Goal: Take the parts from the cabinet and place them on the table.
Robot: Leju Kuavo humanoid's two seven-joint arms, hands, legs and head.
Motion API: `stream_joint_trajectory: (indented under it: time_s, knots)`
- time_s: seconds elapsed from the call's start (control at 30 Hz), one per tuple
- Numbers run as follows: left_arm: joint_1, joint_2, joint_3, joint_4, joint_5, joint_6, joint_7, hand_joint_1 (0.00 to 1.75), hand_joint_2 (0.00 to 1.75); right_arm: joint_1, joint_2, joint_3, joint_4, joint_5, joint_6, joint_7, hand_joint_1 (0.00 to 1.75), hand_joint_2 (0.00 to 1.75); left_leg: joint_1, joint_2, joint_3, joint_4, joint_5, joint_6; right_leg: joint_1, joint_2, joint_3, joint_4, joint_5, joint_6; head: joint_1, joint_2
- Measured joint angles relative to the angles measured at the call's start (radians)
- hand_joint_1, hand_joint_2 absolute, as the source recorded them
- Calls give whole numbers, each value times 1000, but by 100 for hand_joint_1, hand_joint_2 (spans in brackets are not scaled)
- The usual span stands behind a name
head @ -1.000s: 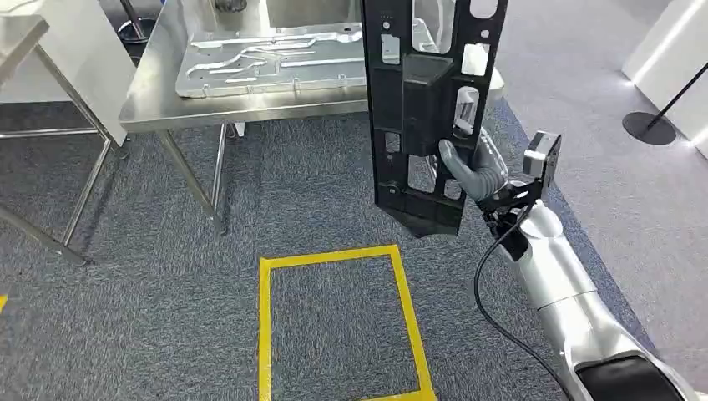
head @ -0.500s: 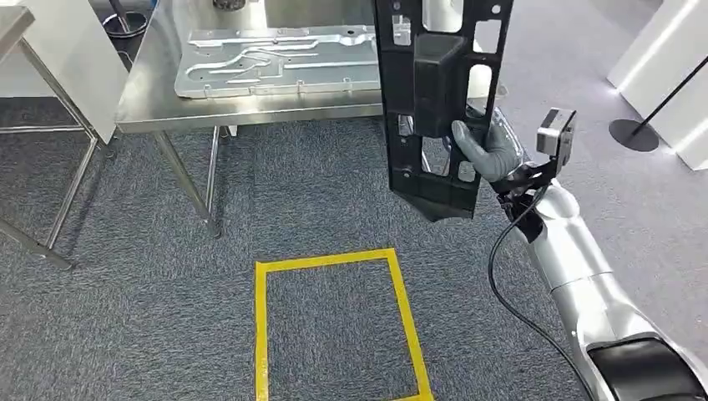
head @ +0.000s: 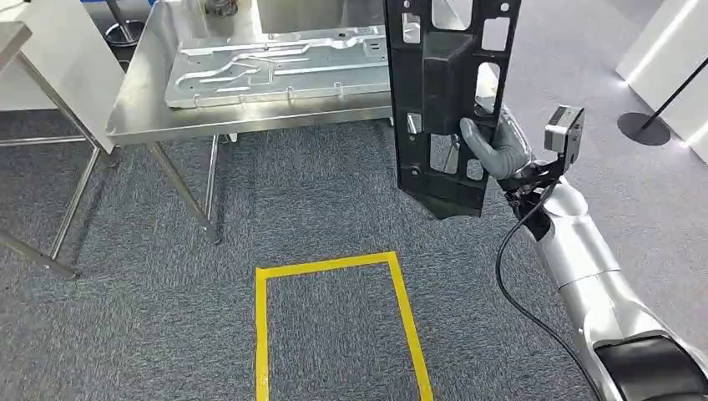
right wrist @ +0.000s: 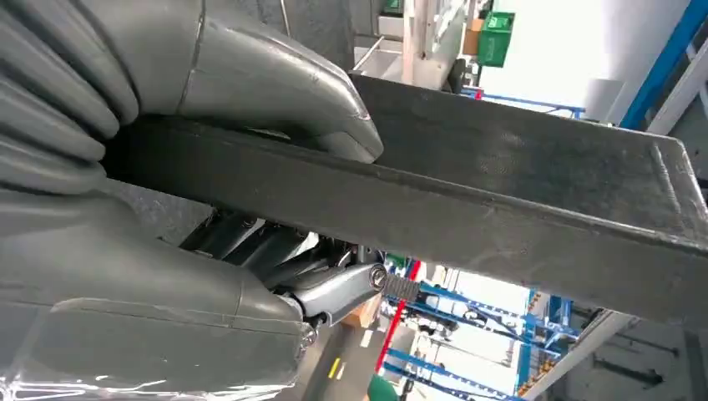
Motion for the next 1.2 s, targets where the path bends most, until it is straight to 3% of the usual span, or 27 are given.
stream_joint_trajectory:
  time_s: [0.03,0.07,0.13,0.17,0.2,0.3,0.37,0.4,0.47,0.5,0.53,0.57,0.67,0.7,0.77,0.83,0.9,0.93,1.0,1.03,1.07,1.1,1.13,1.2]
  knots:
    - [-2,0,0,0,-1,0,0,0,175,2,-3,0,0,-2,1,0,175,175,0,0,-12,7,19,-2,-1,2,7,1,-5,1,0,0]
    - [-3,1,0,0,-1,0,0,0,175,2,-6,0,0,-2,4,2,175,175,1,0,1,-36,62,-3,-1,5,16,2,-13,3,0,0]
    - [1,2,0,0,-3,-1,2,0,175,1,-12,0,-1,-7,5,3,175,175,1,0,78,-214,163,5,-1,8,36,5,-29,8,0,0]
    - [3,2,0,0,-4,-1,2,0,175,1,-13,0,-1,-8,5,3,175,175,1,1,107,-290,190,11,0,10,42,5,-37,12,0,0]
    - [3,2,0,0,-4,-1,3,0,175,-1,-18,-1,-1,-10,5,3,175,175,-1,0,125,-315,169,19,7,14,39,10,-45,19,0,0]
    - [3,1,0,0,-4,-2,3,0,175,1,-27,-1,-2,-11,5,4,175,175,-3,-2,125,-317,160,43,9,15,47,7,-41,36,0,0]
    - [3,-1,0,0,-4,-2,3,0,175,1,-31,-1,-4,-11,5,5,175,175,3,-2,144,-326,157,54,4,8,44,35,-59,45,0,0]
    - [3,-1,0,0,-4,-2,3,0,175,-3,-32,-1,-5,-12,5,4,175,175,3,-2,148,-327,153,60,4,3,13,89,-82,52,0,0]
    - [4,-1,0,0,-4,-3,3,0,175,-2,-31,0,-4,-12,3,5,175,175,1,-2,154,-326,144,64,2,1,-83,245,-145,54,0,0]
    - [4,-1,0,0,-3,-3,3,0,175,2,-31,1,-4,-12,3,5,175,175,1,-2,157,-325,138,64,2,1,-130,309,-164,53,0,0]
    - [5,-1,0,0,-3,-3,3,0,175,6,-31,2,-4,-12,3,6,175,175,1,-3,163,-324,132,63,1,0,-155,329,-155,53,0,0]
    - [6,-1,0,0,-1,-3,3,0,175,9,-31,3,-4,-12,3,6,175,175,1,-5,173,-323,124,62,1,0,-156,300,-118,51,0,0]
    - [8,-1,0,0,-1,-6,3,0,175,7,-31,4,-4,-12,-1,6,175,175,1,-5,211,-324,96,55,3,-3,-66,48,59,45,0,0]
    - [8,-1,0,0,-2,-7,3,0,175,7,-31,4,-4,-12,-3,4,175,175,0,-4,218,-322,91,49,7,-6,-65,30,35,40,0,0]
    - [8,0,0,0,-2,-9,3,0,175,10,-32,4,-5,-12,-6,3,175,175,-1,-5,219,-331,84,36,18,-3,-62,11,38,22,2,0]
    - [8,0,0,0,-3,-9,3,0,175,13,-32,4,-7,-12,-13,1,175,175,-2,-8,231,-322,84,25,5,-1,-44,6,32,10,2,0]
    - [8,2,0,0,-5,-10,4,0,175,13,-31,4,-11,-12,-15,-3,175,175,-1,-6,190,-239,78,15,2,-1,-20,0,22,1,1,0]
    - [6,2,0,0,-5,-10,3,0,175,13,-31,4,-13,-12,-18,-4,175,175,2,-6,145,-164,62,11,2,0,-13,0,15,-2,1,0]
    - [1,2,0,0,-5,-10,3,0,175,26,-31,4,-15,-12,-25,-3,175,175,2,-6,45,-22,-3,5,2,1,9,0,-3,-2,1,0]
    - [-1,2,0,0,-5,-10,3,0,175,32,-31,4,-15,-11,-26,-3,175,175,2,-6,18,-2,-18,4,3,2,21,0,-13,-2,1,0]
    - [-2,2,0,0,-5,-10,3,0,175,35,-31,4,-16,-10,-26,-1,175,175,1,-6,12,-23,-11,6,3,3,36,1,-23,-2,1,0]
    - [-2,2,0,0,-5,-10,3,0,175,37,-31,5,-18,-8,-26,0,175,175,0,-6,23,-78,19,9,3,5,52,1,-34,-1,1,0]
    - [-2,2,0,0,-5,-10,4,0,175,37,-31,4,-19,-8,-24,0,175,175,-1,-6,45,-156,73,14,4,5,68,0,-45,0,1,0]
    - [1,4,0,0,-4,-10,5,0,175,34,-31,5,-19,-10,-22,0,175,175,-7,-5,83,-324,229,32,6,6,91,-1,-68,5,2,0]
